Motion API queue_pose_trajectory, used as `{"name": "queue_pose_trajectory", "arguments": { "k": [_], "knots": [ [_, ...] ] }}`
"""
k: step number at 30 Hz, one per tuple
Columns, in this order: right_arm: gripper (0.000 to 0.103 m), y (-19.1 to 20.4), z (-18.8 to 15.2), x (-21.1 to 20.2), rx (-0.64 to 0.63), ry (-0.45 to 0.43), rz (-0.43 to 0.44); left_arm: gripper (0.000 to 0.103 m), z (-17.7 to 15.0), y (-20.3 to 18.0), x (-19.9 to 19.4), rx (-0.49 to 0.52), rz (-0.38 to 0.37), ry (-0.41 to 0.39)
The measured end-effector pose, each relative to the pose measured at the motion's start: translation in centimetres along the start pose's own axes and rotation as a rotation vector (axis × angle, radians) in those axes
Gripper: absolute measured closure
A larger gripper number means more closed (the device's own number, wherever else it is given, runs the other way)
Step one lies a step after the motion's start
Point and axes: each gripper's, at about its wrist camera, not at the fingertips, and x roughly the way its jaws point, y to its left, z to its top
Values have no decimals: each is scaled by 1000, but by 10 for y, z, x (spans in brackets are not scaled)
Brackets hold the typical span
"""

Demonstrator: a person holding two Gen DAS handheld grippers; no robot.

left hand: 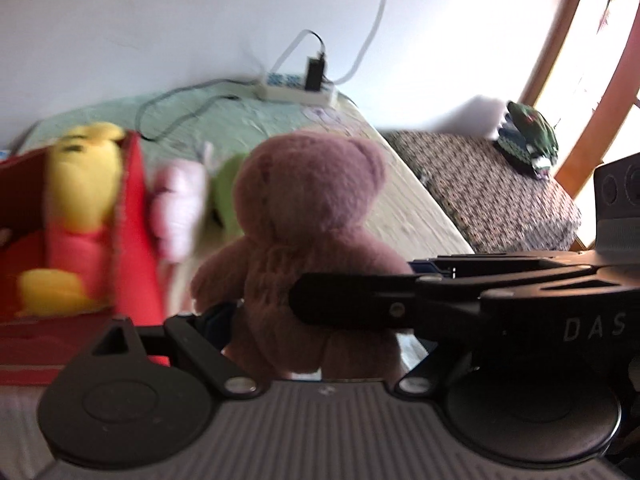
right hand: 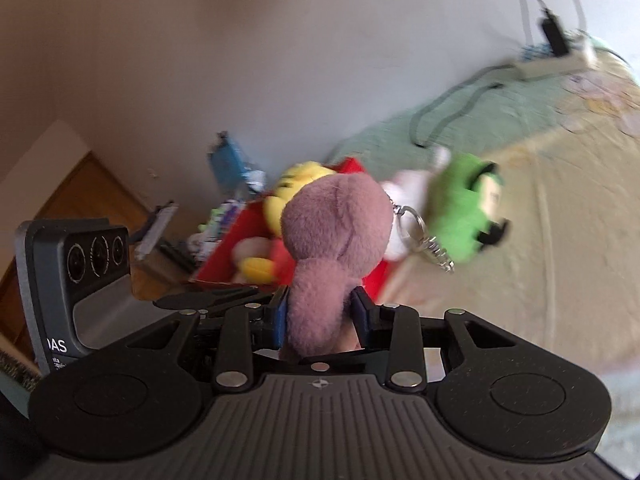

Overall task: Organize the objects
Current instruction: 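Carry the pink teddy bear over the red box with the right gripper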

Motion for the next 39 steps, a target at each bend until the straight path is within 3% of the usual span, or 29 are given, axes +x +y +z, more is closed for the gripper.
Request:
{"name": "queue_pose_trajectory", "arguments": {
  "k": [10,22,31,39],
  "knots": [
    [68,53,12,29,-69,-27,40,17,3,45,-51,-8,6,-89],
    [69,131,28,101,-127,-127,25,17,25,147,-114,36,-34,-178],
    [69,158,40,160,-157,-190,-49,17,46,201,-112,76,-36,-194],
    [69,151,40,192,-128,-155,-187,17,46,238,-74,34,-100,-117]
  ]
}}
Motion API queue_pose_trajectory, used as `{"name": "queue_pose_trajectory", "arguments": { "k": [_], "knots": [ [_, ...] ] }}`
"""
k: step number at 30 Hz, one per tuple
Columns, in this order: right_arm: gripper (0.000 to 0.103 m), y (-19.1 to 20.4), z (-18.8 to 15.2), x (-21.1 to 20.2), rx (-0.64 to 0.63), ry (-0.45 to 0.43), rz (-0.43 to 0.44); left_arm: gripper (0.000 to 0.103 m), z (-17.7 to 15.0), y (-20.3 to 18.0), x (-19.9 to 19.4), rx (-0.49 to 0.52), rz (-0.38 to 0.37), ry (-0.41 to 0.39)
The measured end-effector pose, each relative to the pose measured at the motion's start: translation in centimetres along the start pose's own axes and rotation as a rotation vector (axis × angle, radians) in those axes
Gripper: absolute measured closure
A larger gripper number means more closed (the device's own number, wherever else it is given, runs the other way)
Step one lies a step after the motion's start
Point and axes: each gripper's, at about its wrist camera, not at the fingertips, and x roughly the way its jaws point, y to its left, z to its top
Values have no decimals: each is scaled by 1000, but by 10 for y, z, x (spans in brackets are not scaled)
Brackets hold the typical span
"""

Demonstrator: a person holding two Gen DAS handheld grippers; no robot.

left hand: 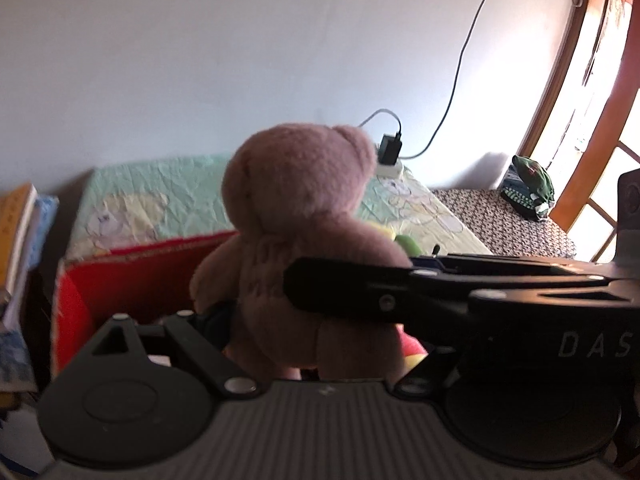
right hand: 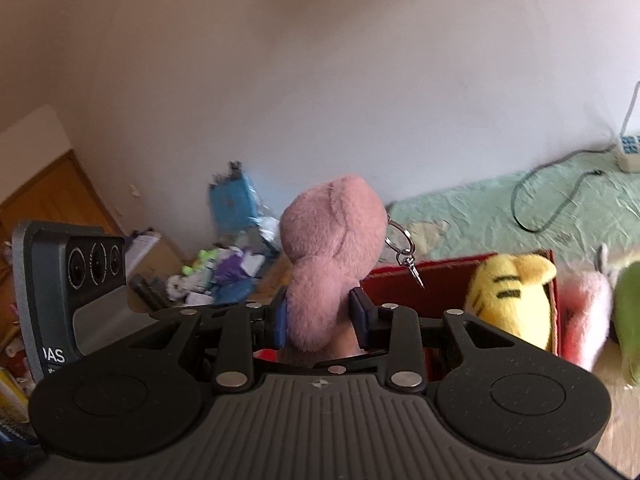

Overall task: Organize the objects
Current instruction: 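Carry the pink teddy bear over the red box with the right gripper, then lower the pink teddy bear into the box beside the tiger plush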

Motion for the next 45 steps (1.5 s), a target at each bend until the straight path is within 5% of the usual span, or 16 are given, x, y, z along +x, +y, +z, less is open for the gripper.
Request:
{"name": "queue_pose_trajectory", "arguments": {
  "k": [14,23,45],
  "knots": [
    [72,-13,-15,51,-18,133,-194,21,-21,35,60,-51,-31,170],
    [79,-20,-19,72,-51,188,-287,22,-23,38,72,-24,-16,197],
    [83,-33,-22,66,-27,210,-307,11,-25,56,61,13,55,245]
  ]
}}
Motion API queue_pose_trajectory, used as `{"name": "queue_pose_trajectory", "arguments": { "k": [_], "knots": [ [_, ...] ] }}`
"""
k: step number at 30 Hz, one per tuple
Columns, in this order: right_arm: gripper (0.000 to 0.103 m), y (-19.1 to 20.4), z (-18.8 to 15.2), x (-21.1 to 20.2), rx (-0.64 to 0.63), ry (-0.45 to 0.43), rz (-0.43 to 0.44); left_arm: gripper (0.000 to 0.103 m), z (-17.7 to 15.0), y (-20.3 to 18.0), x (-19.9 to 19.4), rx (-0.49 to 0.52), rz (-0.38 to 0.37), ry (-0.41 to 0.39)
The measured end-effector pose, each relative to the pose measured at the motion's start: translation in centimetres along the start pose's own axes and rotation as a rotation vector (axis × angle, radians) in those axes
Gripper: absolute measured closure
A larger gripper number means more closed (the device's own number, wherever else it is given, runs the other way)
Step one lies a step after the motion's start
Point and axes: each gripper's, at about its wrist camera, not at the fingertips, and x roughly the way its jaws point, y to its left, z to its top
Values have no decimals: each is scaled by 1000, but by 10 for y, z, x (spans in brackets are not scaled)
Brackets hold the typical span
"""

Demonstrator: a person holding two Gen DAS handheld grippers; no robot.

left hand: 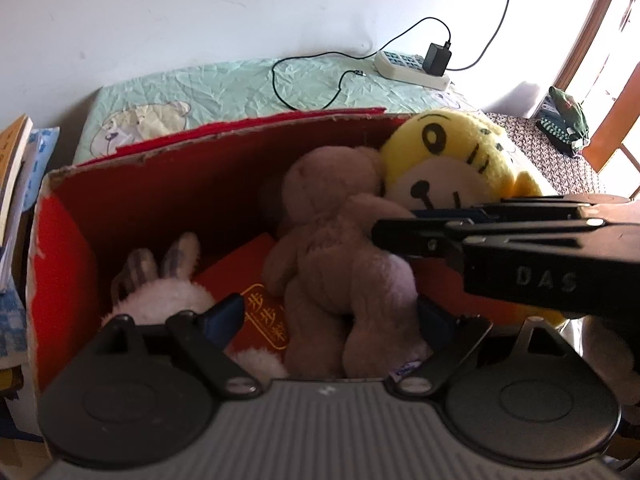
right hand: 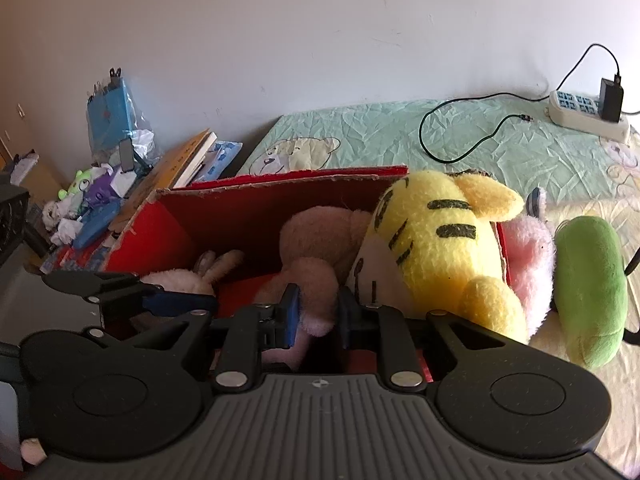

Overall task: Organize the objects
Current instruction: 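Lower the pink teddy bear into the box beside the tiger plush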

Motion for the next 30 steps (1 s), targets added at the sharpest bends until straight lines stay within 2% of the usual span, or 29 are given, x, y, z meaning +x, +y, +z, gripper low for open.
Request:
{"name": "queue_pose_trajectory", "arguments": {
  "k": [4,9,15,22,30],
  "knots": [
    [81,-1,0,-6,25,-14,26,11,2,-8,-1,19,-4,0],
    [80,-5,-1,-20,65,-58,60,11,3,-24,-4,35,-71,-6],
    [80,-16,-4,-37,115,-115,96,11,6,-31,10,-16,-183,56],
    [81,-26,-9,-49,159,-168,123,11,9,-39,13,-21,-196,64],
    [81,-29,-11,-46,184,-146,117,11,12,-46,11,1,-177,59]
  ]
}}
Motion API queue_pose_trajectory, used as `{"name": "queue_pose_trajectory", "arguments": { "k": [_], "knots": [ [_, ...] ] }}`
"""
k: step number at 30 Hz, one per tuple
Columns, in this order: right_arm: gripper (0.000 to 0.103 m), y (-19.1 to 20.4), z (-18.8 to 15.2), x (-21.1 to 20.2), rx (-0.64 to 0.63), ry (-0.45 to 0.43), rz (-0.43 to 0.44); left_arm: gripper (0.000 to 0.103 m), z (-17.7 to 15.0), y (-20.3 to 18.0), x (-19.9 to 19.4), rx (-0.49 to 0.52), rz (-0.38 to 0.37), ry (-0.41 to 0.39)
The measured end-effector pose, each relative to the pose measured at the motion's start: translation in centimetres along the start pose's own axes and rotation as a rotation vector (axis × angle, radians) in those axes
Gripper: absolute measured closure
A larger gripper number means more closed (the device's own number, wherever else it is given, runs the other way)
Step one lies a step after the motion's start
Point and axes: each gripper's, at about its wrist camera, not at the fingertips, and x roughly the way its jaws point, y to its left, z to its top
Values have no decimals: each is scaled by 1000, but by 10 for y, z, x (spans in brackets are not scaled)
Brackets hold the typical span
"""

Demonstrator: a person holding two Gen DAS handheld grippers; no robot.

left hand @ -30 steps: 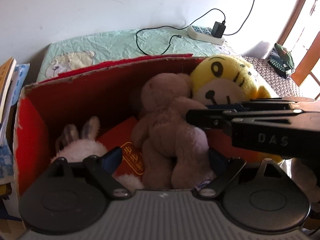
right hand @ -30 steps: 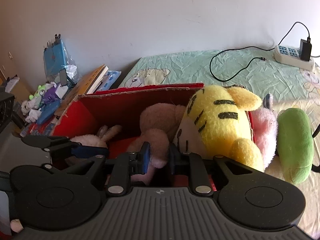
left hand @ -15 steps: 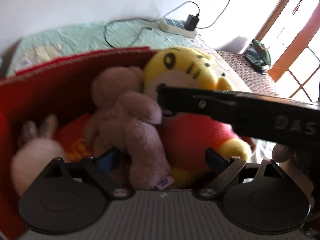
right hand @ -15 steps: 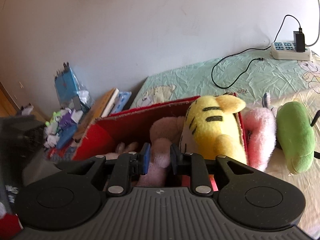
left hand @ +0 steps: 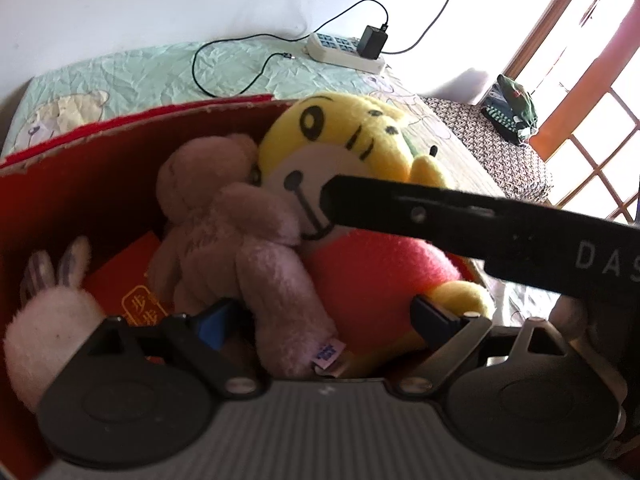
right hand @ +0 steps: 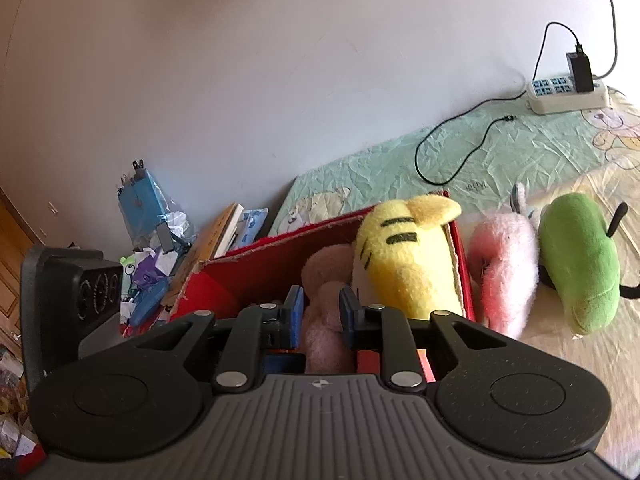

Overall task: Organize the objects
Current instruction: 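Lower the pink teddy bear into the box beside the tiger plush, then open the right gripper to release the teddy bear in the box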

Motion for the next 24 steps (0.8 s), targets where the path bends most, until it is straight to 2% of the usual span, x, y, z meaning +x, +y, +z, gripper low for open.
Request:
{"name": "queue_pose_trajectory", "arguments": {
  "k": [8,15,20,24],
  "knots": [
    [78,10,-4,-5,-38,8,-8,10,-5,-13,-18,77,113,-50],
    [75,16,-10,-15,-56,-2,-50,9,-7,-22,-27,92,216,-65],
    [66,21,-16,-25,-73,-14,-79,9,-12,-26,-34,90,263,-67],
    [66,22,-20,-32,-72,-22,-97,9,-17,-32,-39,92,301,-71]
  ]
}}
